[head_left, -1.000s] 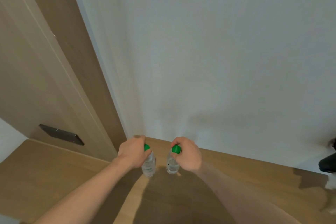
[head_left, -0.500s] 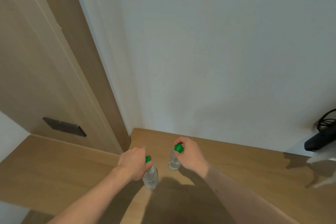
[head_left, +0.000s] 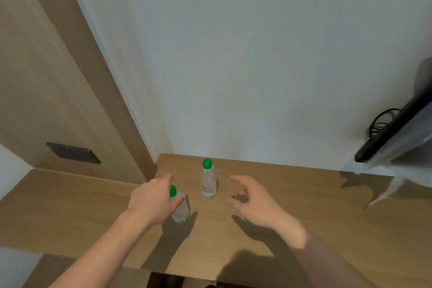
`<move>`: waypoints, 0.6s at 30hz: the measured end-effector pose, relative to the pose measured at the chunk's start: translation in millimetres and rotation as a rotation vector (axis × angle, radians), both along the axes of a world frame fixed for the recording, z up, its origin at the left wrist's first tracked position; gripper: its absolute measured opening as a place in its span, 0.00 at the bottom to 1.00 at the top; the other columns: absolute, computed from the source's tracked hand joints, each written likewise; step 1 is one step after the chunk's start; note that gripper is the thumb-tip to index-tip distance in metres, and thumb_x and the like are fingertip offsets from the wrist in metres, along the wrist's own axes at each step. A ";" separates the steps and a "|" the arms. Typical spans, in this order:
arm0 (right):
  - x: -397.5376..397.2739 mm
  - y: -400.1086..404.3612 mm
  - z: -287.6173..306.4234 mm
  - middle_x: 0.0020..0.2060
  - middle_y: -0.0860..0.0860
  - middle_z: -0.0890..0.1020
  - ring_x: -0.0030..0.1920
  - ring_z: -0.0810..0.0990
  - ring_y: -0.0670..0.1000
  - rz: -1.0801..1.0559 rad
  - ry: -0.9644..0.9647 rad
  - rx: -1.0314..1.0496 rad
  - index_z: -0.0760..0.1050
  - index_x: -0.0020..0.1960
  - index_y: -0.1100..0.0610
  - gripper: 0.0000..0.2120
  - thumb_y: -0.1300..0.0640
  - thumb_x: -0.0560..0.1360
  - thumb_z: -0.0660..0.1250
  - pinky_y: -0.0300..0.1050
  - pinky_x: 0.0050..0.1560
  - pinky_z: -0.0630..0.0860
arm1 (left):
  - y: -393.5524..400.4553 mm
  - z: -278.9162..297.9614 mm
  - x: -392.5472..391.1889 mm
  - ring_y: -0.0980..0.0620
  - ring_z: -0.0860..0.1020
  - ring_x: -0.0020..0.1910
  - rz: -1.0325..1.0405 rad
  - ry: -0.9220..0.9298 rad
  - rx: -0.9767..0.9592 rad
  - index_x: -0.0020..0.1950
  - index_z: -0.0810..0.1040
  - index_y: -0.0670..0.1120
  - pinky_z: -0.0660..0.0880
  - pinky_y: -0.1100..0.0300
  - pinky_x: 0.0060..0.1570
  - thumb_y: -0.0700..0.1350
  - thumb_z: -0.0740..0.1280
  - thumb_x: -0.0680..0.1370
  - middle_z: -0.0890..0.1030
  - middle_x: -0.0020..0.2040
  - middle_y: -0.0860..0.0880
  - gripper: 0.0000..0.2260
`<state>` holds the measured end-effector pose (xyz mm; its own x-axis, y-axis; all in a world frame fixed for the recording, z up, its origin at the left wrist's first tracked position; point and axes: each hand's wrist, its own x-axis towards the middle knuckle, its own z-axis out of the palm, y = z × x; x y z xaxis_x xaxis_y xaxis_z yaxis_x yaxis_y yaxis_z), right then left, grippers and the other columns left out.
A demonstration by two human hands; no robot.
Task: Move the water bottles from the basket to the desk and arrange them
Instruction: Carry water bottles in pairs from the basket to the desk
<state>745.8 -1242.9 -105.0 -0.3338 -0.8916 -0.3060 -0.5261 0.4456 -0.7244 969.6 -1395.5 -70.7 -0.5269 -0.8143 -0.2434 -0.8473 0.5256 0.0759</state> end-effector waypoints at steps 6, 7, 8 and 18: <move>-50.5 156.0 17.9 0.81 0.36 0.60 0.80 0.61 0.43 -0.220 0.098 0.036 0.59 0.82 0.37 0.31 0.42 0.82 0.67 0.47 0.79 0.61 | 103.1 27.5 -67.9 0.54 0.77 0.65 -0.312 0.252 0.018 0.76 0.68 0.58 0.77 0.54 0.61 0.62 0.63 0.81 0.73 0.72 0.58 0.24; -61.3 185.1 21.0 0.82 0.35 0.58 0.81 0.59 0.44 -0.264 0.115 0.048 0.58 0.82 0.36 0.32 0.41 0.82 0.67 0.49 0.80 0.60 | 124.2 25.0 -86.0 0.54 0.75 0.68 -0.384 0.268 0.024 0.76 0.68 0.58 0.76 0.55 0.64 0.60 0.63 0.82 0.71 0.73 0.58 0.23; -72.0 215.4 24.9 0.82 0.35 0.56 0.82 0.58 0.44 -0.307 0.121 0.065 0.57 0.82 0.35 0.32 0.40 0.82 0.66 0.51 0.81 0.60 | 146.0 22.0 -104.6 0.54 0.72 0.70 -0.446 0.281 0.036 0.76 0.68 0.58 0.74 0.55 0.66 0.59 0.62 0.82 0.70 0.74 0.58 0.22; -150.4 527.0 41.5 0.84 0.38 0.49 0.84 0.50 0.47 -0.665 0.228 0.256 0.52 0.84 0.38 0.33 0.39 0.84 0.62 0.52 0.83 0.57 | 402.1 12.7 -290.6 0.51 0.58 0.81 -0.953 0.311 0.105 0.81 0.62 0.59 0.59 0.55 0.79 0.59 0.59 0.84 0.55 0.83 0.56 0.24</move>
